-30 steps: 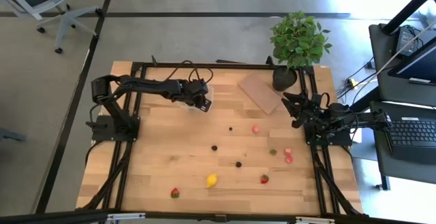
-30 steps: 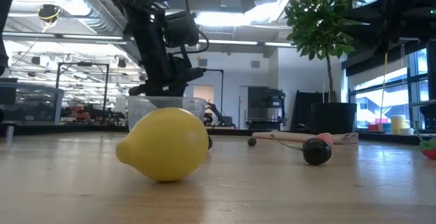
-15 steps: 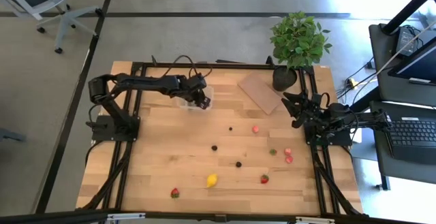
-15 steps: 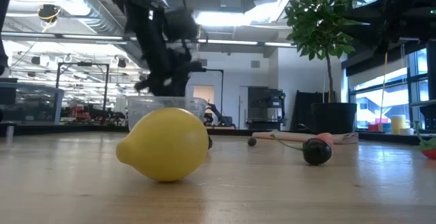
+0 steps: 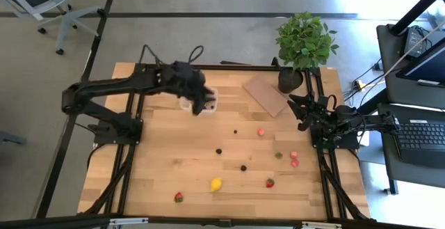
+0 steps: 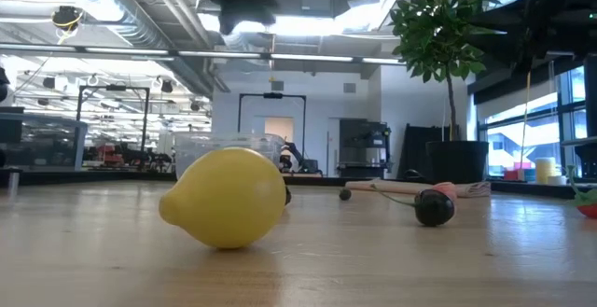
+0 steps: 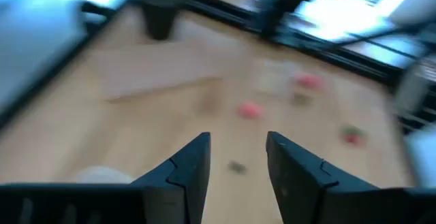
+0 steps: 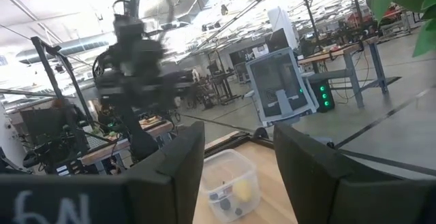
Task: Pick and placing Produce into tupperware
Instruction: Put the red strawberry into the transparent bin
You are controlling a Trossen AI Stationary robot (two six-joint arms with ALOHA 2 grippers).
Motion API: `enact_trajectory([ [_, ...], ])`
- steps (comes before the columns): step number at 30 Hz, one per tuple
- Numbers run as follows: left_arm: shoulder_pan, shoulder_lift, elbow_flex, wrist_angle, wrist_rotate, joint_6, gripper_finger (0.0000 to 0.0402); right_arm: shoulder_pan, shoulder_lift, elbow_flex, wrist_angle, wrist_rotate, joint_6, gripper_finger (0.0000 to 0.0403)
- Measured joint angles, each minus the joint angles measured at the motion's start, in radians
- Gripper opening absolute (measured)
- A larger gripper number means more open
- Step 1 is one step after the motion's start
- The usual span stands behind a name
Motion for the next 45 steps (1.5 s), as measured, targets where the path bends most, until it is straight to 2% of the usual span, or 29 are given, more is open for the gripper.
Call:
enact_trajectory([
  [3, -0.084, -0.022, 0.001, -0.112, 0.013, -0.024, 0.0149, 0.000, 0.000, 0.000, -0.001, 0.000, -0.004, 0.0178],
  [7, -0.195, -0.003, -0.001, -0.268, -0.019, -0.100, 0.0187, 0.000, 0.000, 0.000, -0.007, 0.009, -0.005, 0.0178],
  [14, -0.376, 0.032, -0.002, -0.353, -0.081, -0.240, 0.0252, 0.000, 0.000, 0.000, -0.023, 0.017, -0.008, 0.0178],
  [21, -0.536, 0.025, -0.002, -0.397, -0.091, -0.443, 0.0260, 0.000, 0.000, 0.000, -0.028, 0.017, -0.025, 0.0178],
  [24, -0.605, 0.034, -0.002, -0.412, -0.083, -0.464, 0.0257, 0.000, 0.000, 0.000, -0.027, 0.018, -0.051, 0.0178],
  [27, -0.677, 0.043, -0.002, -0.416, -0.061, -0.425, 0.0256, 0.000, 0.000, 0.000, -0.030, 0.018, -0.055, 0.0178],
  [30, -0.761, 0.067, -0.002, -0.415, -0.066, -0.310, 0.0255, 0.000, 0.000, 0.000, -0.031, 0.018, -0.052, 0.0178],
  [35, -0.877, 0.138, -0.002, -0.403, -0.149, -0.096, 0.0255, 0.000, 0.000, 0.000, -0.040, 0.018, -0.029, 0.0178],
  [42, -0.976, 0.259, -0.002, -0.385, -0.208, 0.151, 0.0255, 0.000, 0.000, 0.000, -0.047, 0.018, 0.023, 0.0178],
  [45, -0.995, 0.298, -0.002, -0.383, -0.209, 0.209, 0.0255, 0.000, 0.000, 0.000, -0.048, 0.018, 0.051, 0.0178],
])
